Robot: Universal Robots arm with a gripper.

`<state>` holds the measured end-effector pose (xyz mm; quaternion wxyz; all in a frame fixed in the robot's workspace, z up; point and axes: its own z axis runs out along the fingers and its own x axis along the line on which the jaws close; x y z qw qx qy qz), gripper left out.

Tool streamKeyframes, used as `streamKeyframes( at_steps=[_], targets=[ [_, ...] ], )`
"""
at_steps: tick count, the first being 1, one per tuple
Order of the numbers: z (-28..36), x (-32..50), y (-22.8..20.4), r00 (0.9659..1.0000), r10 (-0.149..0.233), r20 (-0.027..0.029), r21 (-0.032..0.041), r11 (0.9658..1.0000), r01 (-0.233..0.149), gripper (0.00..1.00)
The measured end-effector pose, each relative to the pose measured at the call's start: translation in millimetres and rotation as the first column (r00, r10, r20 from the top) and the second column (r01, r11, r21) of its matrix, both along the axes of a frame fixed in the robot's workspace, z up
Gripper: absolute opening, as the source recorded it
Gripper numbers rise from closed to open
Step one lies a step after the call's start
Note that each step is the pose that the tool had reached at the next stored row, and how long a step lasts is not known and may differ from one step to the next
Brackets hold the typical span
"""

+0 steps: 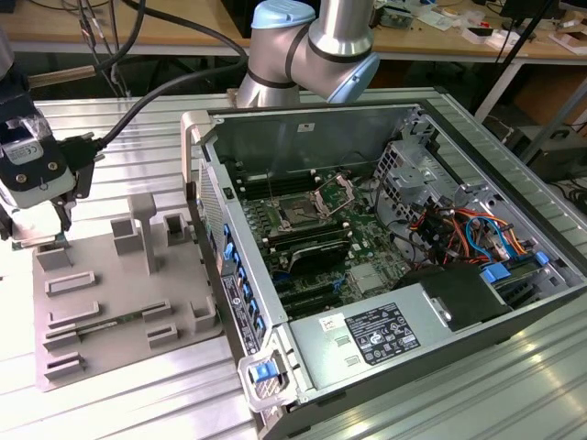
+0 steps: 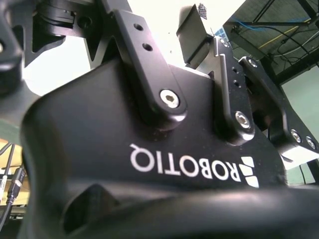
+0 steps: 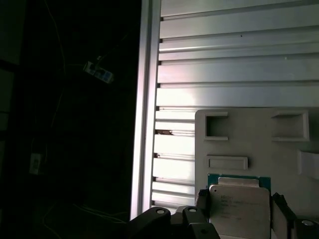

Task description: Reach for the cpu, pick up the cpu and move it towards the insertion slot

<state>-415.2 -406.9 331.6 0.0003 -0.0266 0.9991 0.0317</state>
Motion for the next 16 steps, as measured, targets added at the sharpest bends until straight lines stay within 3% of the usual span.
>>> streamKeyframes(
  at_steps=[16],
  targets=[
    [4.4,0.0,0.0,1.0000,0.000,-0.0001,0.0092,1.0000,0.000,0.55]
  ],
)
